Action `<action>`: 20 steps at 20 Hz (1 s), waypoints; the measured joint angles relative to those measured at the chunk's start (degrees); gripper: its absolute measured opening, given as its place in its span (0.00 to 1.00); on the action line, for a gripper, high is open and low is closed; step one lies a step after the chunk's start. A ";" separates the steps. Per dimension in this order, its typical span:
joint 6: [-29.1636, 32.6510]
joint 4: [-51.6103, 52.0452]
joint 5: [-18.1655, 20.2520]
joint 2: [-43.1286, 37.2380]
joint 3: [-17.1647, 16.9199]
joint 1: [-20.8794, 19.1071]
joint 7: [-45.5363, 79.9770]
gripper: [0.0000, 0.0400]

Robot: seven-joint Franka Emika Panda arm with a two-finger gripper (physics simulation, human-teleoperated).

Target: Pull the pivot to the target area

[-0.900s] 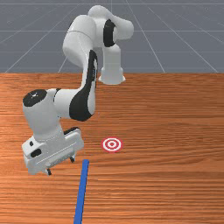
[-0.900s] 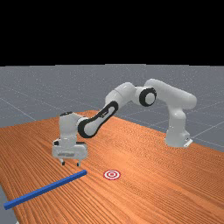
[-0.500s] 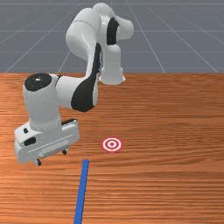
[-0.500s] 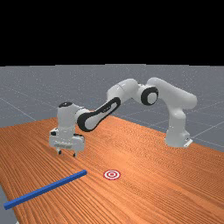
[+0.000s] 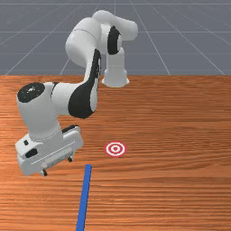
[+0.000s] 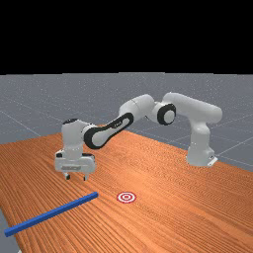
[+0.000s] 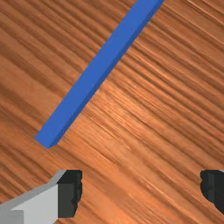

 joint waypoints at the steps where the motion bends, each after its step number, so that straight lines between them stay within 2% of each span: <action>1: 0.00 0.00 0.00 0.00 0.00 0.00 0.00 1.00; 4: -0.36 0.83 -0.03 0.57 -0.01 0.00 0.04 1.00; 5: -0.48 0.48 -0.96 0.50 0.54 0.06 -5.10 1.00; 7: 1.44 -3.77 -1.32 -1.75 0.84 1.12 -5.64 1.00; 9: 3.02 -7.07 -1.34 -3.54 0.99 2.36 -4.26 1.00; 10: 3.67 -7.86 -0.43 -3.96 0.46 2.96 0.82 1.00; 13: 2.78 -6.08 -0.19 -2.83 0.27 3.00 2.31 1.00; 14: -0.43 -1.28 -0.64 -0.41 0.35 2.88 1.04 1.00; 16: 2.72 -6.64 -1.42 -3.06 1.03 3.15 -3.48 1.00; 19: 3.74 -8.48 -0.94 -4.04 0.84 4.10 -0.19 1.00; 20: 4.09 -8.55 0.06 -4.04 0.20 4.29 4.82 1.00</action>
